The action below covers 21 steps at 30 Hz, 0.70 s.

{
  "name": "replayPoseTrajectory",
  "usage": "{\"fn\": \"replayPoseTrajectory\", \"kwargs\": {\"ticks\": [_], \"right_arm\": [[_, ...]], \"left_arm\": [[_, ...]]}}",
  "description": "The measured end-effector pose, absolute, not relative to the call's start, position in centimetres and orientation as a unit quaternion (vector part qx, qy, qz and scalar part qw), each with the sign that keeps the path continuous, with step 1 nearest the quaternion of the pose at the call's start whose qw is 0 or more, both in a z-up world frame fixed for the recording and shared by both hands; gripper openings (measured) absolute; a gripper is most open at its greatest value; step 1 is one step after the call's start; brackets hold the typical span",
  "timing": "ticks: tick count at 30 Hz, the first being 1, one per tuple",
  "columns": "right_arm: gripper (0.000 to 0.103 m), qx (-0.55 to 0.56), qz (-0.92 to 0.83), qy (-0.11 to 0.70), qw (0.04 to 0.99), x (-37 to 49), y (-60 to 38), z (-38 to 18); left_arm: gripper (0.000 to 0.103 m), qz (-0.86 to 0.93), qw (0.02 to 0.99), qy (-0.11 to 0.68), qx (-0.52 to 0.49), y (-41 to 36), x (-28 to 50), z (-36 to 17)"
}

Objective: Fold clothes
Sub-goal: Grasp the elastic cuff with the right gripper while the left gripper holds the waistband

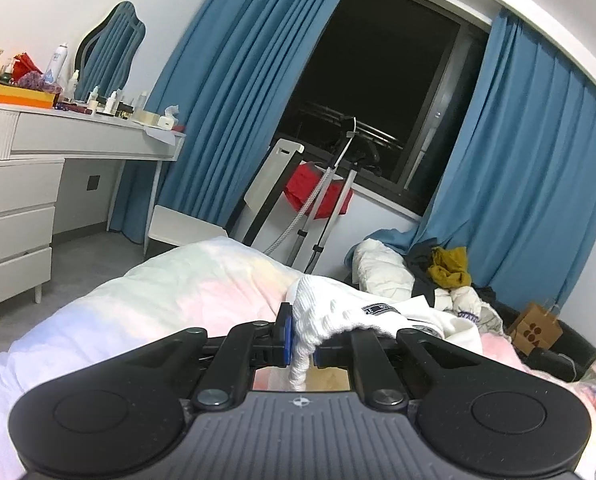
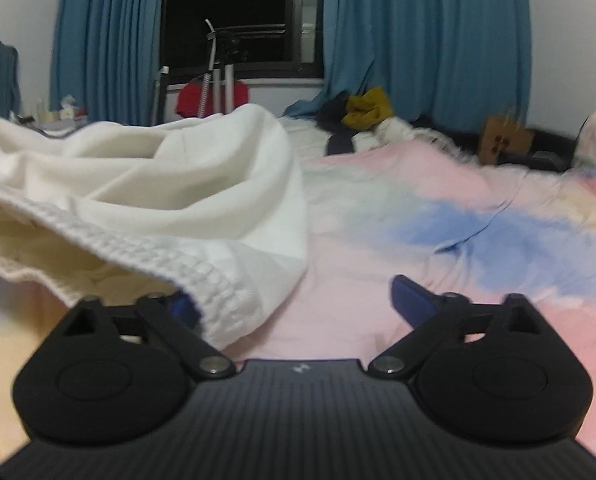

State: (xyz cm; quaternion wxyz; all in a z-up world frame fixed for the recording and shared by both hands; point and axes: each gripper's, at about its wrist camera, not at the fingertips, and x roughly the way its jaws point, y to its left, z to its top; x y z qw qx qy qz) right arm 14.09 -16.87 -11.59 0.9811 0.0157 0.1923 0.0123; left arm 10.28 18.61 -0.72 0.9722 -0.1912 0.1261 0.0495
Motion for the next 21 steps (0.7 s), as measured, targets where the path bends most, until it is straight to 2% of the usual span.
{"fn": "replayPoseTrajectory", "kwargs": {"ticks": [6,8,10,14,18,21], "right_arm": [[0.072,0.054,0.075,0.226,0.97,14.3,-14.9,-12.6],[0.062,0.075,0.1,0.238,0.963,14.2,-14.7,-12.8],[0.041,0.098,0.12,0.254,0.955,14.4,-14.5,-12.6],[0.029,0.089,0.147,0.262,0.95,13.4,-13.1,-10.8],[0.027,0.11,0.189,0.236,0.947,11.3,-11.2,-8.0],[0.026,0.131,0.245,0.23,0.933,10.8,-7.5,-6.8]], "left_arm": [[0.01,0.073,0.963,0.162,-0.203,19.9,11.7,-1.4],[0.01,0.076,0.959,0.169,-0.213,20.7,11.9,-1.5],[0.01,0.074,0.959,0.166,-0.216,21.3,12.1,-1.3],[0.009,0.07,0.962,0.152,-0.215,22.7,12.5,0.5],[0.009,0.084,0.965,0.143,-0.204,25.8,13.3,4.2],[0.009,0.1,0.972,0.147,-0.156,28.8,14.9,8.2]]}}
